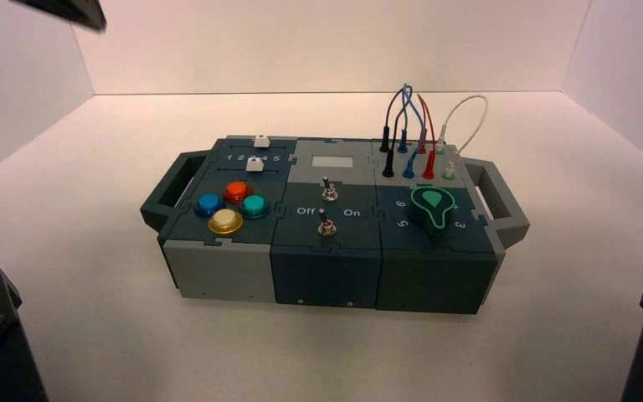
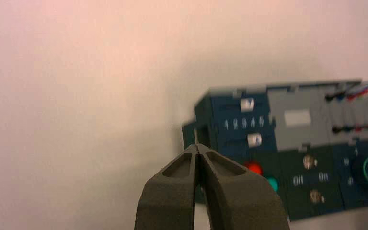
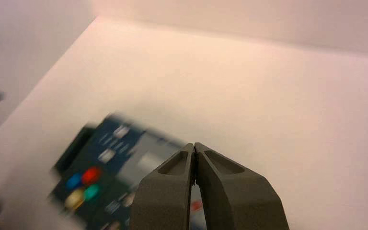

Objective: Flip the top switch on with the right gripper.

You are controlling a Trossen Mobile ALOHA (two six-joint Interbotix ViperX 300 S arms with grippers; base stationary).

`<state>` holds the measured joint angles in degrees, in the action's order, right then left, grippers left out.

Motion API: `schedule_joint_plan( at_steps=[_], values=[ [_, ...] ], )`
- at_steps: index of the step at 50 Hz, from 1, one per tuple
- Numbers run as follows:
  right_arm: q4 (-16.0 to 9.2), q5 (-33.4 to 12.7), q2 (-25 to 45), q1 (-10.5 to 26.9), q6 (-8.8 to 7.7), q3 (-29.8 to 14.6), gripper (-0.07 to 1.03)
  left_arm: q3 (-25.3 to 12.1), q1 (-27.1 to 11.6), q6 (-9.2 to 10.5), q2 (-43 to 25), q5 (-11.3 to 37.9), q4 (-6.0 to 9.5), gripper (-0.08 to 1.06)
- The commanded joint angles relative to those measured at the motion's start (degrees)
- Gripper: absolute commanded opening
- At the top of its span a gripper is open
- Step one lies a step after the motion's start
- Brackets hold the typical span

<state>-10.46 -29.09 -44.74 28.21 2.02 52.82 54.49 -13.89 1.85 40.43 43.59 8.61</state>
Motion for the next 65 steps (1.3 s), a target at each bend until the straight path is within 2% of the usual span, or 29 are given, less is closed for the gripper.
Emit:
schedule_joint_plan(
  at_steps=[1, 4, 9, 18, 21, 26, 36, 46, 51, 55, 65],
  values=[
    [-3.08, -0.44, 2.64, 5.62, 0.62, -2.29, -0.02, -0.88, -1.23, 1.23, -2.55, 1.41, 2.02, -0.03],
    [-5.19, -0.88, 4.31, 7.03, 1.32, -2.99, -0.02, -0.70, -2.11, 1.49, -3.96, 1.32, 3.16, -0.03],
    [-8.44, -1.93, 7.29, 8.70, 1.58, -4.13, -0.02, -0.70, -3.78, 1.93, -7.21, 0.88, 5.10, -0.03],
    [-12.22, -2.90, 12.30, 10.55, 1.93, -5.71, -0.02, -0.09, -4.48, 2.02, -13.18, -0.18, 5.89, -0.03],
    [-13.80, -3.16, 14.68, 11.43, 2.46, -6.42, -0.02, 0.18, -4.57, 2.02, -16.35, -1.14, 5.89, -0.03],
    [-15.03, -3.25, 17.40, 12.66, 3.25, -7.12, -0.02, 0.09, -4.57, 2.02, -19.51, -2.11, 5.98, -0.03],
    [-15.82, -3.25, 23.64, 13.89, 5.71, -8.88, -0.02, -1.76, -5.54, 2.11, -25.66, -3.78, 6.06, -0.03],
    [-17.05, -3.25, 28.12, 14.33, 6.33, -10.11, -0.02, -3.78, -6.86, 2.11, -31.20, -5.54, 6.15, -0.03],
    [-17.14, -3.25, 29.36, 14.33, 8.09, -10.90, -0.02, -4.04, -7.21, 2.11, -33.40, -6.77, 5.98, -0.03],
    [-17.14, -3.69, 30.50, 14.33, 8.88, -11.78, -0.02, -4.04, -7.21, 1.93, -35.16, -7.91, 5.80, -0.03],
    [-17.14, -3.87, 33.05, 14.33, 9.32, -13.80, -0.02, -4.13, -7.21, 1.67, -38.50, -9.84, 5.71, -0.03]
  ],
)
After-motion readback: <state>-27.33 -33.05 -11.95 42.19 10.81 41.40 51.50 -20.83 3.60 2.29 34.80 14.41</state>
